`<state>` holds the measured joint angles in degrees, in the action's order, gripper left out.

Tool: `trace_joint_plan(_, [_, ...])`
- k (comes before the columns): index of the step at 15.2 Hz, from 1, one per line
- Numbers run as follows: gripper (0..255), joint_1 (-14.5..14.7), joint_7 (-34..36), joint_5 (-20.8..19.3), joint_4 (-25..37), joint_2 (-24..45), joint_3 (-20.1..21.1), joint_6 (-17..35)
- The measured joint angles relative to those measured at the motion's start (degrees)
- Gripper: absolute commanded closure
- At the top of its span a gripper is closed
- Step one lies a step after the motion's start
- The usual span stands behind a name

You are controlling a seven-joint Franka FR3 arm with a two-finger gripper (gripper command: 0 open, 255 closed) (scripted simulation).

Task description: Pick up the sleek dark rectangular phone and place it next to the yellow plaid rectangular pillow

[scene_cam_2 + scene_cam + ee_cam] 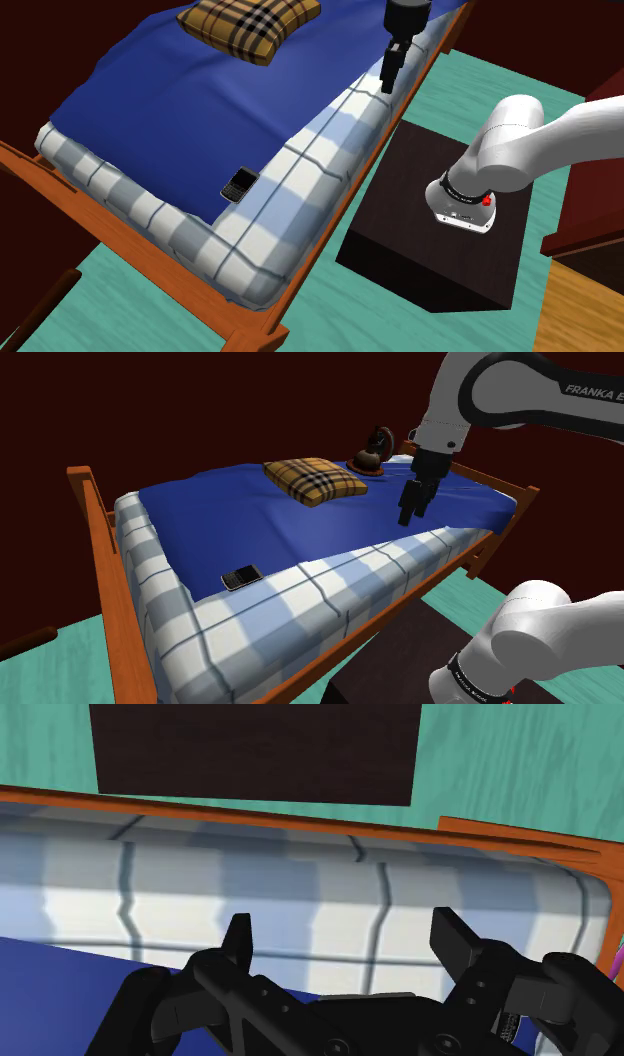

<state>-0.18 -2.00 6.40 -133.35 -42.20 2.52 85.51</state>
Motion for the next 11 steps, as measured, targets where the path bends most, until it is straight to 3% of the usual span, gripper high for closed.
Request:
trace_joint_plan(3, [0,-0.31,3.64,1.44,-0.73,0.04,1.84,1.21])
trace_joint_plan(11, [0,-2.15,28.3,10.72,-5.74,1.79,14.98,11.7])
